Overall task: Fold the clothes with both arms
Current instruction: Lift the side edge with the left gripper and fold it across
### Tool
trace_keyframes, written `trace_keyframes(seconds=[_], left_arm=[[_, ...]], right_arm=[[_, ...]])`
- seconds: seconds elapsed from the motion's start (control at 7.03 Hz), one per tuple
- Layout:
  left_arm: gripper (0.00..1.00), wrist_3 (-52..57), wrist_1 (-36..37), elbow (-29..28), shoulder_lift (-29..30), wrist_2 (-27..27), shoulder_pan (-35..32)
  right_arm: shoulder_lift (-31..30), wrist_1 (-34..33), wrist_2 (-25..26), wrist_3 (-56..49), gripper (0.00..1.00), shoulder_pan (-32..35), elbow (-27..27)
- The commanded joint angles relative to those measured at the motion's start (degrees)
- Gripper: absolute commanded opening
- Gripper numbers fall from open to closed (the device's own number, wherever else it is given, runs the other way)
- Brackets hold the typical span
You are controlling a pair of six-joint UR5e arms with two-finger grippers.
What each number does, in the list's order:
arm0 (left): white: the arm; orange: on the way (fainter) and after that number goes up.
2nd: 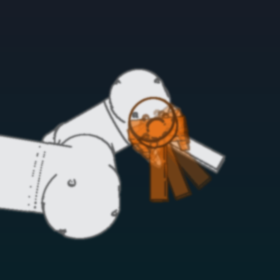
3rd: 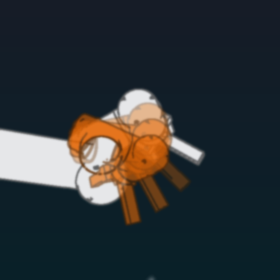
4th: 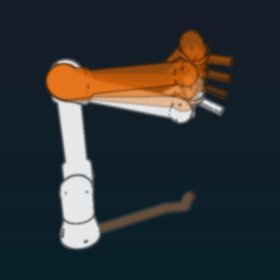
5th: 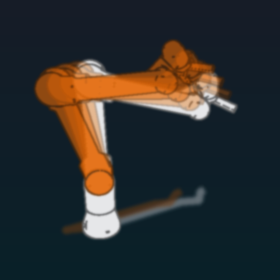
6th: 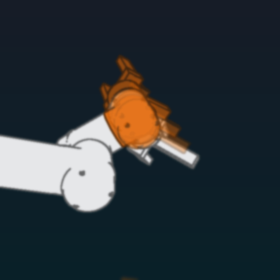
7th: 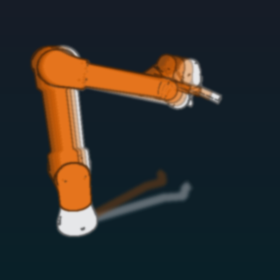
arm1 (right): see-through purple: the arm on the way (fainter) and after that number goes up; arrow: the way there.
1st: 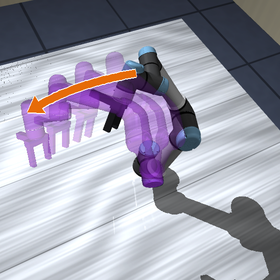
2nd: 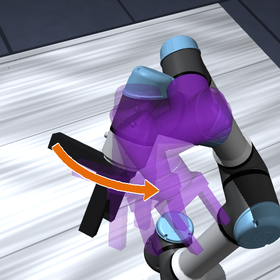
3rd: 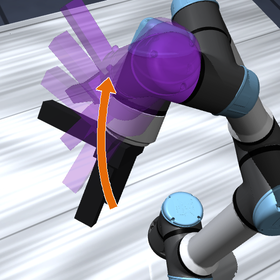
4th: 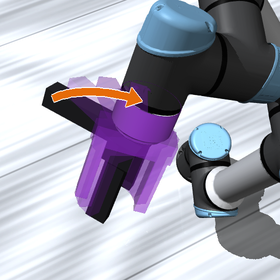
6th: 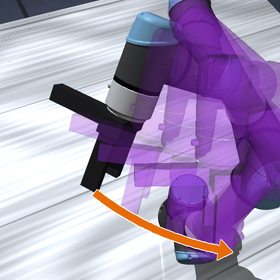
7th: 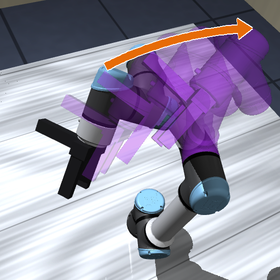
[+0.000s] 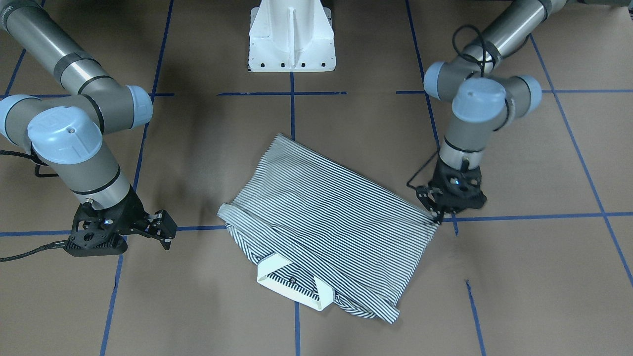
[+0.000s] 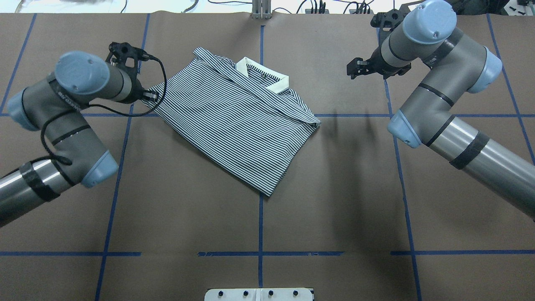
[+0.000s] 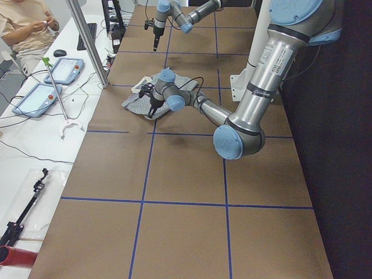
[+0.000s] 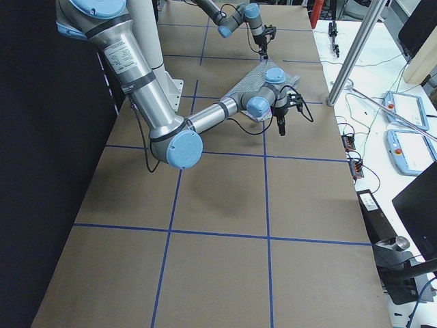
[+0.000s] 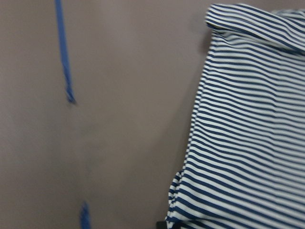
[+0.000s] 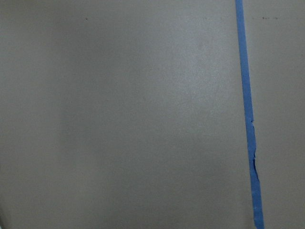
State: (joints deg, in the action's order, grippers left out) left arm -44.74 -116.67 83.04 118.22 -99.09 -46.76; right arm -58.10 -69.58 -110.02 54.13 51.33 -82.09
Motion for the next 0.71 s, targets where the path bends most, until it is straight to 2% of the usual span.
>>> trace_keyframes(seconds=[0.0,0.14,0.28,0.43,0.57], left_arm=[[0.00,2.98,-8.77,-18.60,9.79,2.48,-4.47],[0.00,3.51,-12.40,-25.49,13.06,3.81,-4.65],[0.00,3.95,-12.87,-26.08,13.18,3.82,-4.83],[0.93,5.26,-13.05,-25.91,12.66,3.82,-5.09],[1.00,11.19,-13.14,-25.82,12.57,3.82,-5.61]], right_arm=[[-0.09,0.06,0.07,0.27,1.00,0.09,0.00],[0.00,0.06,0.15,0.27,1.00,0.09,0.00],[-0.09,0.06,0.16,0.45,1.00,0.18,0.00],[0.00,0.06,0.16,0.62,1.00,0.09,0.00],[0.35,-0.03,0.24,2.02,1.00,-0.43,0.27]])
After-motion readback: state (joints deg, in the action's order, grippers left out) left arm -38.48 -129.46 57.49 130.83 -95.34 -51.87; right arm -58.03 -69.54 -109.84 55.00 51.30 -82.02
